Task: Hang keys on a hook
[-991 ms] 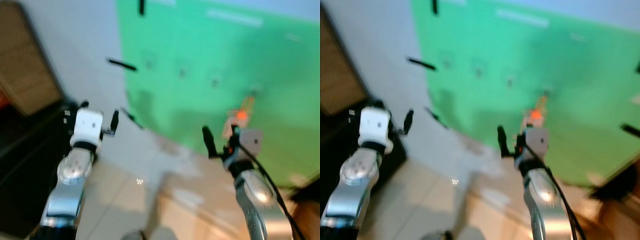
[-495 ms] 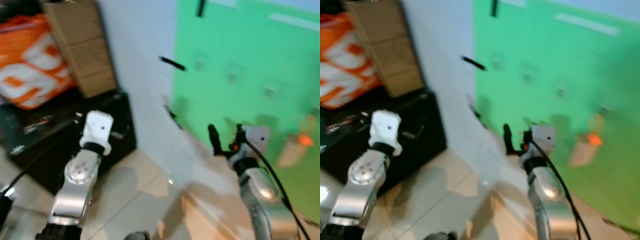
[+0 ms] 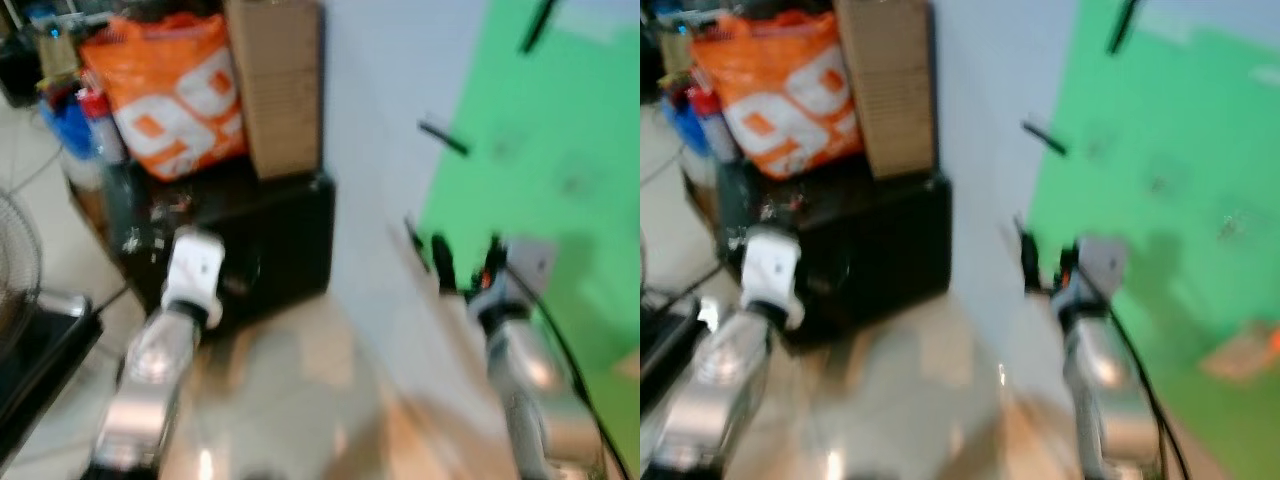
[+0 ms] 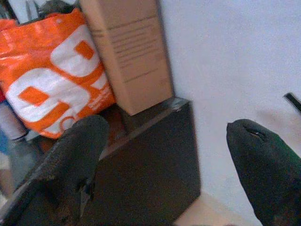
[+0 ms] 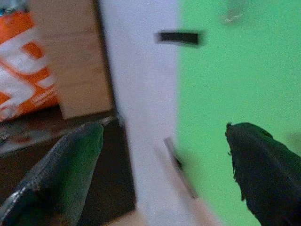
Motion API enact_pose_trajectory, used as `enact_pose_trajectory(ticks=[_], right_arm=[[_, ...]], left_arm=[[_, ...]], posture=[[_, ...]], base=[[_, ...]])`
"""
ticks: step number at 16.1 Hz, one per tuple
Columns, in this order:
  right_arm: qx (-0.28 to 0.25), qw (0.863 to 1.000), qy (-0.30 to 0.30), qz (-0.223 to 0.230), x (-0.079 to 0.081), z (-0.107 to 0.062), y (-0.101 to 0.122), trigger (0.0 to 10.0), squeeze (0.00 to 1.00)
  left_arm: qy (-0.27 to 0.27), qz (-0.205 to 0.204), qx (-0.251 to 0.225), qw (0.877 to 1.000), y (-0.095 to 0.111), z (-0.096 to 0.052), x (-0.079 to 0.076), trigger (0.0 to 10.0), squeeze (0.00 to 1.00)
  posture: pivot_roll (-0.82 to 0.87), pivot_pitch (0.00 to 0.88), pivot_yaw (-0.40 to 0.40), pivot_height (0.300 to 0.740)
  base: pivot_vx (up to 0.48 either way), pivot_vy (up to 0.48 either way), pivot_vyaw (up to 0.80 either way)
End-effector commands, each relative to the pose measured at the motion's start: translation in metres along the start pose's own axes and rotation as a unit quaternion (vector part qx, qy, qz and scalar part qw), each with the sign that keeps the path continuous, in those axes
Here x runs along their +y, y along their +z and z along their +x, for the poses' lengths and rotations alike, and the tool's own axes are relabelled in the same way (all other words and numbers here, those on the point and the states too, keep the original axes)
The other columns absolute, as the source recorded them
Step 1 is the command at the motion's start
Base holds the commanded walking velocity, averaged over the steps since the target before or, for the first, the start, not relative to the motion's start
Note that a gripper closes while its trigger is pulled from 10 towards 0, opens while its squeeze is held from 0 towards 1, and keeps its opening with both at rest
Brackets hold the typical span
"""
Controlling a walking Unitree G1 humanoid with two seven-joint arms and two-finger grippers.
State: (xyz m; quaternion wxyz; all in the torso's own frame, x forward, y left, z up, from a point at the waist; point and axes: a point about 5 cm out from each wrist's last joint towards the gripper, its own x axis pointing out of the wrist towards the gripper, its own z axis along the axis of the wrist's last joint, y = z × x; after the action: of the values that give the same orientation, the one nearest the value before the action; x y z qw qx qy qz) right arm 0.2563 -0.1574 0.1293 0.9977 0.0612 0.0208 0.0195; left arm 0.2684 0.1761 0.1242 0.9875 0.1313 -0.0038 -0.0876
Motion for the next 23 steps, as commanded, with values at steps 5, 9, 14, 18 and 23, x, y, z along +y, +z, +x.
enact_pose_trajectory(ticks=[5, 9, 14, 18, 23], right_arm=[[0.022, 0.999, -0.003, -0.032, 0.003, 0.002, -0.007, 10.0, 1.0], [0.044, 0.997, -0.009, -0.059, 0.003, 0.003, -0.012, 10.0, 1.0], [0.04, 0.995, -0.024, -0.089, 0.002, 0.004, -0.013, 10.0, 1.0], [0.039, 0.996, -0.006, -0.08, 0.004, 0.004, -0.013, 10.0, 1.0], [0.037, 0.997, 0.0, -0.072, 0.005, 0.004, -0.011, 10.0, 1.0]], left_arm=[[-0.009, -0.007, -0.004, 1.0, 0.006, 0.0, 0.0, 10.0, 0.05], [-0.009, -0.007, -0.002, 1.0, 0.007, 0.001, 0.001, 10.0, 0.05], [-0.016, -0.009, -0.002, 1.0, 0.008, 0.003, -0.001, 10.0, 0.07], [-0.016, -0.011, -0.001, 1.0, 0.008, 0.002, -0.002, 10.0, 0.07], [-0.018, -0.009, 0.001, 1.0, 0.008, 0.001, -0.003, 10.0, 0.07]], posture=[[-0.02, 0.0, -0.027, 0.74], [-0.03, 0.0, -0.023, 0.74], [-0.03, 0.0, -0.021, 0.74], [-0.03, 0.0, -0.027, 0.74], [-0.03, 0.0, -0.032, 0.74]], base=[[0.058, 0.0, 0.0], [0.364, 0.0, 0.0], [0.366, 0.0, 0.0], [0.371, 0.0, 0.0], [0.368, 0.0, 0.69]])
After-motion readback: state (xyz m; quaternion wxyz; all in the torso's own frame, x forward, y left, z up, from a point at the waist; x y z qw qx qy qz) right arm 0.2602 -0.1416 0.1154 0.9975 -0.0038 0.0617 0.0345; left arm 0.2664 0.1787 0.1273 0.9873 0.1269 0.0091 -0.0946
